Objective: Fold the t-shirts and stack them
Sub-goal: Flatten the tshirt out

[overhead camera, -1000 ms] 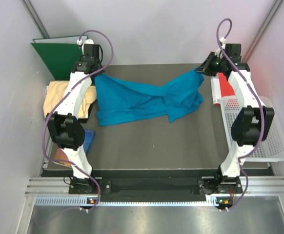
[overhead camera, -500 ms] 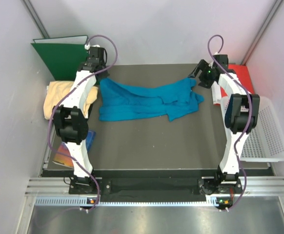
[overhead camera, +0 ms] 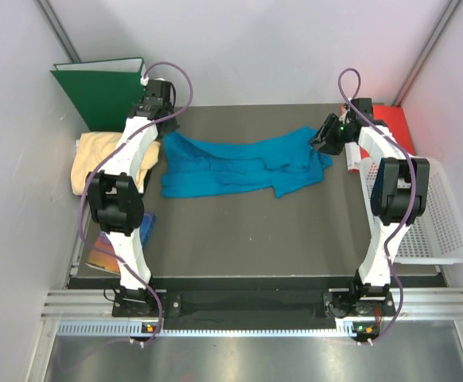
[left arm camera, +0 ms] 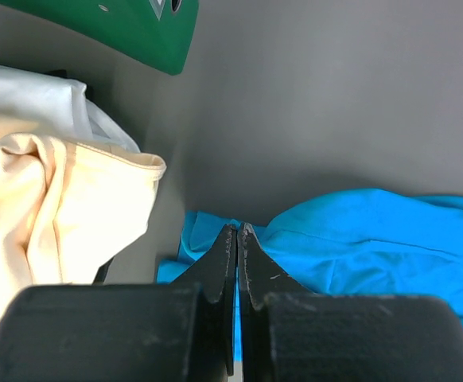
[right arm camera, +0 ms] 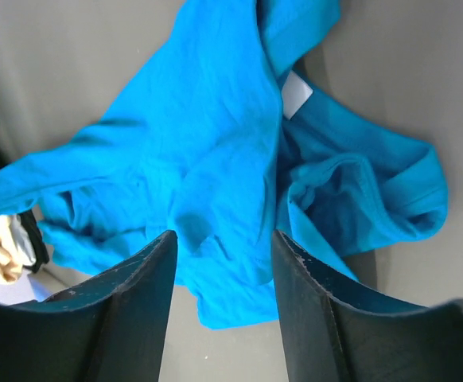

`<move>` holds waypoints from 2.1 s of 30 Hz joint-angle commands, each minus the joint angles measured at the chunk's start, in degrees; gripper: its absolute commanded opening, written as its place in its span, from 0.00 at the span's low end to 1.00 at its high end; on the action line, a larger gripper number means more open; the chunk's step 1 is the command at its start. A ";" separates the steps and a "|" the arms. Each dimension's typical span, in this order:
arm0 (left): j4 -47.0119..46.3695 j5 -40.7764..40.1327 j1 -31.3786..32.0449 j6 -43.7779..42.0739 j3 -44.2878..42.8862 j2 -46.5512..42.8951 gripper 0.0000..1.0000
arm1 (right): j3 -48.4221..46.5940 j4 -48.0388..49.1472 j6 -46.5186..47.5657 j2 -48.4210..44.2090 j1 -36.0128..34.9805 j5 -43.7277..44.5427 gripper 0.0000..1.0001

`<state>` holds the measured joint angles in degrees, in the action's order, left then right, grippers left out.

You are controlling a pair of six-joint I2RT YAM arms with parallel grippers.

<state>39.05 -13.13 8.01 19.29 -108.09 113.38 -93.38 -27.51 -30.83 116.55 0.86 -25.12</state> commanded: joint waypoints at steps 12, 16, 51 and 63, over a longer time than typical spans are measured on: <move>-2.83 0.29 -0.10 -1.09 3.68 -2.99 0.00 | -1.89 -1.58 -0.99 3.77 -3.32 -2.65 0.51; -3.19 0.56 -0.10 -1.27 3.77 -2.99 0.00 | -1.89 -2.20 -0.64 3.42 -3.59 -0.98 0.50; -2.84 0.82 -0.10 -2.50 3.85 -2.11 0.00 | -8.91 -1.23 1.82 9.13 -8.42 3.86 0.30; -3.01 0.38 -0.10 -2.68 3.77 -1.94 0.00 | -15.77 -13.61 6.57 1.84 -8.16 13.08 0.09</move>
<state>38.09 -12.45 8.01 17.50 -104.44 113.38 -103.39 -36.53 -26.89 124.92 -7.46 -16.82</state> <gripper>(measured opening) 0.012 0.068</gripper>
